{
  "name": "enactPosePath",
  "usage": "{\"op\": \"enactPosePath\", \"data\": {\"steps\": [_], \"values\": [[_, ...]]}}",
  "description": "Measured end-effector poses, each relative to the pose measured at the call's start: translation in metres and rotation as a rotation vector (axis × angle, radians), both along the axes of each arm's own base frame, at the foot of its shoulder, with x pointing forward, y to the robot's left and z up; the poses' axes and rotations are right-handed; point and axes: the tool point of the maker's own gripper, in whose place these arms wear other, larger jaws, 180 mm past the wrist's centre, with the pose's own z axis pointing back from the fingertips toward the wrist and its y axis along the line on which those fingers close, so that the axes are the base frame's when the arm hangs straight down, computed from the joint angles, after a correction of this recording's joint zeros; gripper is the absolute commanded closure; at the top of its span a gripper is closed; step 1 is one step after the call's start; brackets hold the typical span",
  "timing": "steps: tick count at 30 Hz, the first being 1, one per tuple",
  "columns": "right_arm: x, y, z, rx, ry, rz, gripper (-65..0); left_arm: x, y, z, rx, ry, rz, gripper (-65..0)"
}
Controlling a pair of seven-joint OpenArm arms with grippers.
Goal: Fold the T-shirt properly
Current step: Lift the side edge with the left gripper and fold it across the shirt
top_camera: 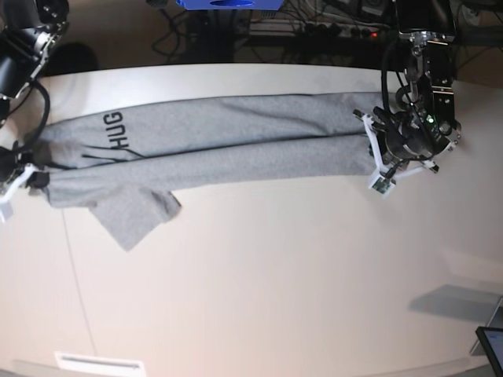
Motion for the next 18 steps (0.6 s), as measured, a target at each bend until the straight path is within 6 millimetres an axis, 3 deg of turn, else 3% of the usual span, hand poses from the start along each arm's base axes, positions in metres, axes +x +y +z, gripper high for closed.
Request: {"op": "enactPosePath", "data": {"steps": [18], "values": [[-0.010,0.007,-0.011,0.014,0.027,0.001,-0.1,-0.024,-0.002,-0.016,0.040,0.081,-0.062,0.0]]}}
